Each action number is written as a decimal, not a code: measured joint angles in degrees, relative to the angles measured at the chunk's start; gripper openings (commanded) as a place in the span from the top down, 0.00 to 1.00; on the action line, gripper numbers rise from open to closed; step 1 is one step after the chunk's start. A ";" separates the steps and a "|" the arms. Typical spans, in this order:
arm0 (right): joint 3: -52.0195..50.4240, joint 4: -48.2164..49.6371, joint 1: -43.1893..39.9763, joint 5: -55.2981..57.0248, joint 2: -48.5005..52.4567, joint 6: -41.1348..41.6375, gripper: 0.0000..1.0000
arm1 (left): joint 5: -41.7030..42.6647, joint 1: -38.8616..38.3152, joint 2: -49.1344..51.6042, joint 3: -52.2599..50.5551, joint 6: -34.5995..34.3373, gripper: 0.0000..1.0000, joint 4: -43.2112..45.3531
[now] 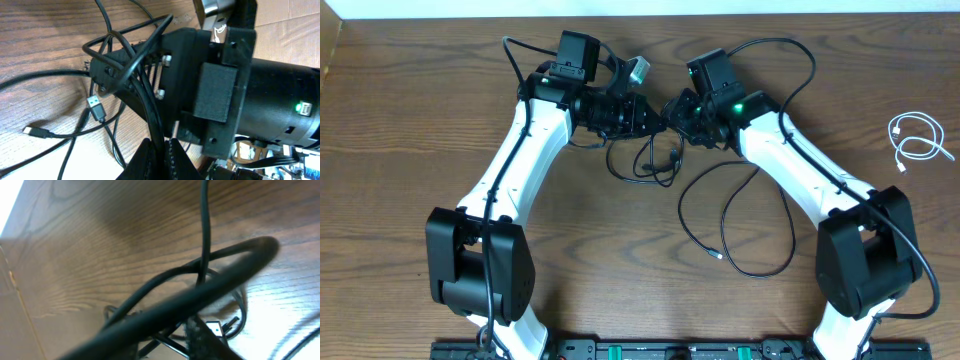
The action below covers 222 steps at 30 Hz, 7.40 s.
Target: Untangle cables
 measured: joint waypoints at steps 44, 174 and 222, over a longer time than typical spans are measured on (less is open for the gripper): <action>-0.42 -0.31 -5.64 -20.98 -4.66 -34.88 0.53 | -24.57 0.04 0.00 0.00 -3.72 0.79 -0.20; -0.46 -3.56 -19.96 -23.30 -4.63 -20.17 0.99 | -0.92 -9.42 2.43 -0.11 -5.90 0.92 19.67; -0.48 -22.53 -49.57 -22.34 -4.63 -44.06 0.99 | -83.62 -8.92 -0.76 2.95 -3.96 0.92 -2.49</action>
